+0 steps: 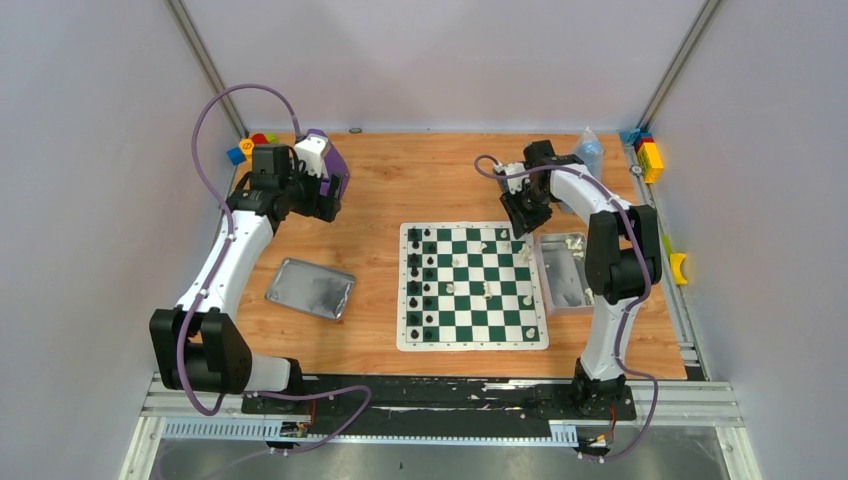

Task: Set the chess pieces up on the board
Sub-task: Pick up the chess piece from the chessboard.

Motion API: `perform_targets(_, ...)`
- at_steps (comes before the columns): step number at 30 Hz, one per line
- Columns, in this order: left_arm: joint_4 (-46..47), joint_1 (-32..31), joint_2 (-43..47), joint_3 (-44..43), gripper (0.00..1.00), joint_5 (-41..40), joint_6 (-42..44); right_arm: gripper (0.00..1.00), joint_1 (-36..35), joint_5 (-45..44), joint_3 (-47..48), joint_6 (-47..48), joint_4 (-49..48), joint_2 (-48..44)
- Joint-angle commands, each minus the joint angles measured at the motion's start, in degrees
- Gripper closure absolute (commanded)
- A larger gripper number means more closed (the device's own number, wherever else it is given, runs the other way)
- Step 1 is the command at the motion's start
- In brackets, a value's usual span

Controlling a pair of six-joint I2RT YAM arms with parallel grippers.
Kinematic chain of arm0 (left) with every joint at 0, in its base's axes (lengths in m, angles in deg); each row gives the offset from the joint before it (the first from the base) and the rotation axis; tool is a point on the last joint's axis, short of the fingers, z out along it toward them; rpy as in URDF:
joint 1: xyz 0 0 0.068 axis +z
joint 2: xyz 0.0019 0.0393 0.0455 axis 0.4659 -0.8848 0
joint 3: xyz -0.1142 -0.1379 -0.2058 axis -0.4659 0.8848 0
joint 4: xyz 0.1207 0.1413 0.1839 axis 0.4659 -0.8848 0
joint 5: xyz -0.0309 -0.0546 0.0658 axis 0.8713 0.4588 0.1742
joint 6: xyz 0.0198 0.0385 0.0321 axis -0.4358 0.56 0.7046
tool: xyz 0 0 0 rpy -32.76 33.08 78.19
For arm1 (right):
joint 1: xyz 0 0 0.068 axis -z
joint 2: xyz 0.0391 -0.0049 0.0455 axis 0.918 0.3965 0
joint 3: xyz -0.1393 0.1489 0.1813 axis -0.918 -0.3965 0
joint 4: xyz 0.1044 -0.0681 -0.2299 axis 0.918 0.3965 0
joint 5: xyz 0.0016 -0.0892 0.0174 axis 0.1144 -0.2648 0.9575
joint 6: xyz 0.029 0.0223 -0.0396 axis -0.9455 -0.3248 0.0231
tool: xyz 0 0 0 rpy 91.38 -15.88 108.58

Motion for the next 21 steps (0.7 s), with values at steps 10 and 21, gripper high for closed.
perform_targets(10, 2.18, 0.41, 1.03, 0.03, 0.0, 0.93, 0.73, 0.64, 0.15, -2.33, -0.29, 0.48, 1.6, 1.17)
perform_targets(21, 2.35, 0.43, 0.74, -0.05, 0.0, 1.13, 0.54, 0.64, -0.75, -3.01, -2.33, 1.64, 2.65, 2.15)
